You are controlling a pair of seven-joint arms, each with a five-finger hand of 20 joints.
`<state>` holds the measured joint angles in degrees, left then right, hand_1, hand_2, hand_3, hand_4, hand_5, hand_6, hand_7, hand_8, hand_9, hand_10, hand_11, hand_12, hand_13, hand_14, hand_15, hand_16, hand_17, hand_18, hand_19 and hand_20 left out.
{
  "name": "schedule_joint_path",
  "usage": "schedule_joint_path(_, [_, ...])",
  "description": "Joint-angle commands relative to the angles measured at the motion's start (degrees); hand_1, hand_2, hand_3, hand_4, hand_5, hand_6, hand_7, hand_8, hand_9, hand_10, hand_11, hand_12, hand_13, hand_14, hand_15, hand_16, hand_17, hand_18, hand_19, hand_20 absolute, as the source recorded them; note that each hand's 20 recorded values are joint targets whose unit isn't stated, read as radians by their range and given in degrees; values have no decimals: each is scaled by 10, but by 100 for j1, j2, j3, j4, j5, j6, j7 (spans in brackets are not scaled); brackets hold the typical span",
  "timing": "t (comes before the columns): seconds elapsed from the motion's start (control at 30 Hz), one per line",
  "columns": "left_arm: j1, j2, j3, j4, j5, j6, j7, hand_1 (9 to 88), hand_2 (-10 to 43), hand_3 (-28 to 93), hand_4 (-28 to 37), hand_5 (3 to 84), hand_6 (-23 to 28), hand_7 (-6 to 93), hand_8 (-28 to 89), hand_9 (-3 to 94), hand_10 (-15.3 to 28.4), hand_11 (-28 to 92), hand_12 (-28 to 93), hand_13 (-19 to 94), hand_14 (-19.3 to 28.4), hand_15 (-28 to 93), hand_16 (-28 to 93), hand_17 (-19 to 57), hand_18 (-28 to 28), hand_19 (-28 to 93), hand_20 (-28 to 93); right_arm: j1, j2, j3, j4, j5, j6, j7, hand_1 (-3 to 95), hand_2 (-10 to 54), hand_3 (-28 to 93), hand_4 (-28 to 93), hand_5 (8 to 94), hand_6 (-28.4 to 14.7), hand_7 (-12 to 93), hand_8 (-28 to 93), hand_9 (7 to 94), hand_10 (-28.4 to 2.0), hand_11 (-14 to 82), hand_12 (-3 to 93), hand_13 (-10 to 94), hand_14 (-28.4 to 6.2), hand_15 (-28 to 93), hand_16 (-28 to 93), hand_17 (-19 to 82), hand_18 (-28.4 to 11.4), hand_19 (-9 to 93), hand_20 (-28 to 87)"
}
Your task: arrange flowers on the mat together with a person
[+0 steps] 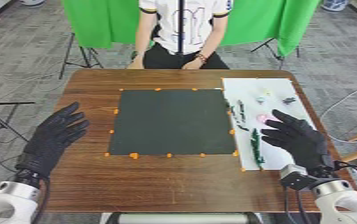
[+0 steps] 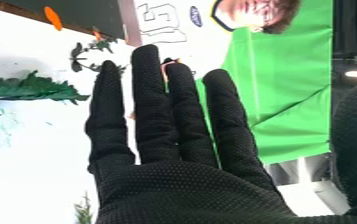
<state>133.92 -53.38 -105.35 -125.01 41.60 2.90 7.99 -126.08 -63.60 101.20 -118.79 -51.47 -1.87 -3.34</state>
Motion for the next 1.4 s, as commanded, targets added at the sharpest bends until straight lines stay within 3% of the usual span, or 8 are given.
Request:
schedule_joint_path(0.03, [92,-72,27,44,7,34,-17,282,-28,695,-172,279,20,206,-98,243,111,211,189,204,139,304,21,-84,211,456,85,-77,-63,47,-79,-94,-37,-31,115,-31,802,-283,399,-34,178,-110,430,-145,129,206,420,-125,294,188,135,-214,557,253])
schedule_joint_path(0.5, [106,-48,100,104,-11,18,-17,283,-27,694,-173,279,20,208,-99,243,111,212,189,204,138,305,21,-83,211,455,86,-29,-17,53,-93,-176,-126,-36,117,-31,803,-283,401,-34,178,-110,430,-144,130,207,411,-124,288,192,134,-214,553,251])
schedule_joint_path(0.93, [209,-88,60,55,-15,75,7,282,-27,695,-172,279,20,208,-100,243,111,213,189,204,139,307,21,-83,211,457,87,-54,-78,51,-92,-171,-101,1,117,-31,805,-283,402,-34,178,-110,430,-144,130,207,411,-124,288,193,134,-214,555,252])
schedule_joint_path(1.13, [131,-129,75,80,-6,53,-43,282,-27,695,-173,279,21,207,-99,243,111,212,188,205,139,306,20,-83,211,456,87,-64,-85,75,-98,-158,0,-47,118,-31,804,-283,402,-34,179,-110,429,-144,130,207,411,-124,289,194,133,-215,555,252])
schedule_joint_path(1.4, [102,-114,118,91,-34,89,-1,282,-24,693,-174,278,20,207,-99,243,111,212,189,205,138,306,20,-83,211,457,87,22,-43,54,-67,-145,10,-33,119,-29,804,-283,402,-33,179,-110,430,-144,131,207,411,-124,290,193,134,-214,555,252])
